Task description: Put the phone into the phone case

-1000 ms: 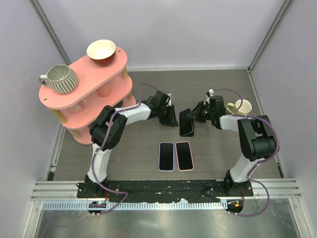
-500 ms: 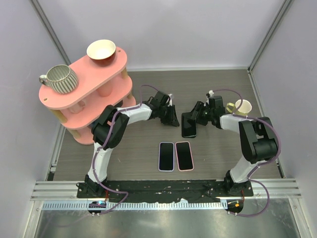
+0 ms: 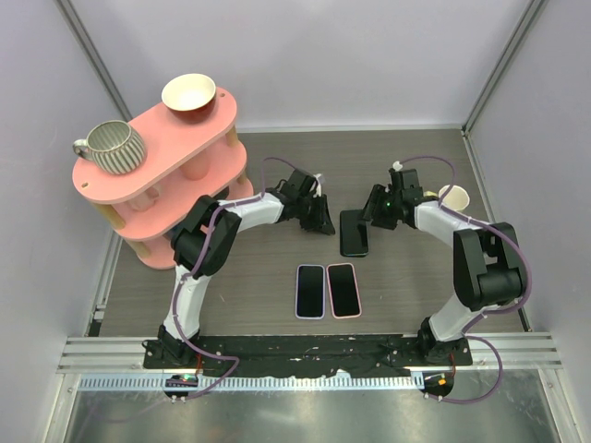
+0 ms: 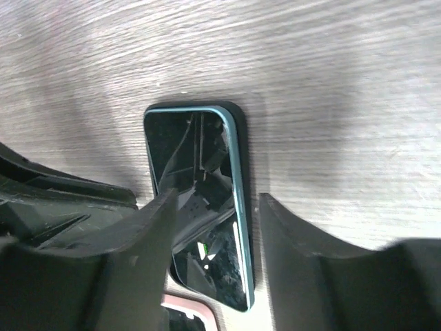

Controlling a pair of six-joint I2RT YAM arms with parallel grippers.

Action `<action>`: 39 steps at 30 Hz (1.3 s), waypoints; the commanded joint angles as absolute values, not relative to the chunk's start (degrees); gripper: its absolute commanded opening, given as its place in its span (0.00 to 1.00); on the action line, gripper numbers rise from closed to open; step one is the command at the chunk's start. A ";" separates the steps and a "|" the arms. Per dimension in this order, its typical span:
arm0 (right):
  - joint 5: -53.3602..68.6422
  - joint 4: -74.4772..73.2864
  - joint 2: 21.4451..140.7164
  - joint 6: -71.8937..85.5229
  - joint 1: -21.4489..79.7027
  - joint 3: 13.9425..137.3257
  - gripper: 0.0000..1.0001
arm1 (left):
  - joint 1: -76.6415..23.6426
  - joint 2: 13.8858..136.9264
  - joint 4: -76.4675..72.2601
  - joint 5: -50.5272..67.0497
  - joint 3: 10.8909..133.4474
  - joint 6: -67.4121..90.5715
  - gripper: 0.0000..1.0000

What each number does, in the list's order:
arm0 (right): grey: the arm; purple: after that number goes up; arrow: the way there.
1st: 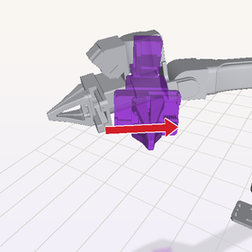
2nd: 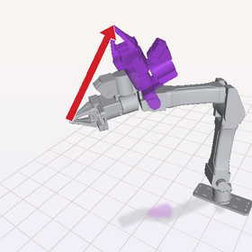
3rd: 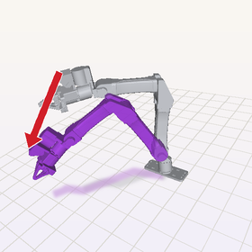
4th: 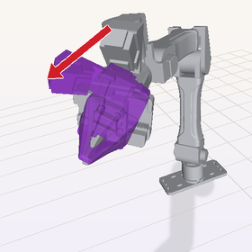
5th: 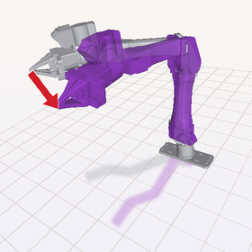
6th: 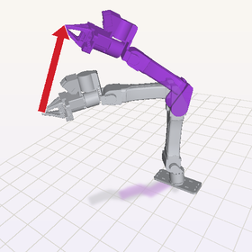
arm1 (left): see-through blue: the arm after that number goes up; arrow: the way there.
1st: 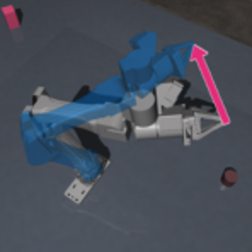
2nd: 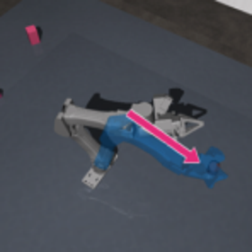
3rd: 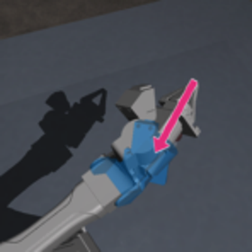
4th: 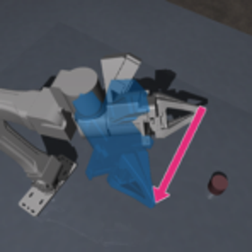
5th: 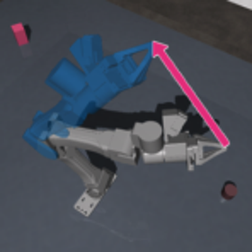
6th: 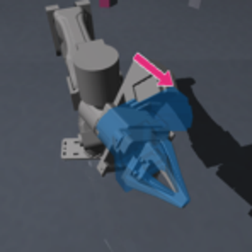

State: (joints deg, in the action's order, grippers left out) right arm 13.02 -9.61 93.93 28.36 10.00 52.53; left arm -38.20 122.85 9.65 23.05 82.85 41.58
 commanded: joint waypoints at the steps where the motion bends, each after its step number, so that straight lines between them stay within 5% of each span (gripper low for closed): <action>1: 7.21 -14.32 89.82 25.84 9.67 55.02 0.46 | -38.41 123.66 7.47 24.08 85.69 40.69 0.24; 5: 4.05 -15.38 90.52 24.61 9.76 54.67 0.18 | -38.32 124.45 7.03 24.61 86.39 40.78 0.24; 8: 1.15 -16.78 92.10 23.47 9.76 54.49 0.15 | -38.41 124.89 6.94 24.52 86.48 40.87 0.24; 24: -3.51 -17.58 99.49 28.48 20.30 57.57 0.10 | -39.20 124.28 4.31 25.23 82.88 42.71 0.24; 39: -0.97 -19.34 91.32 28.48 15.91 55.29 0.13 | -39.20 123.40 5.63 25.31 85.25 41.13 0.31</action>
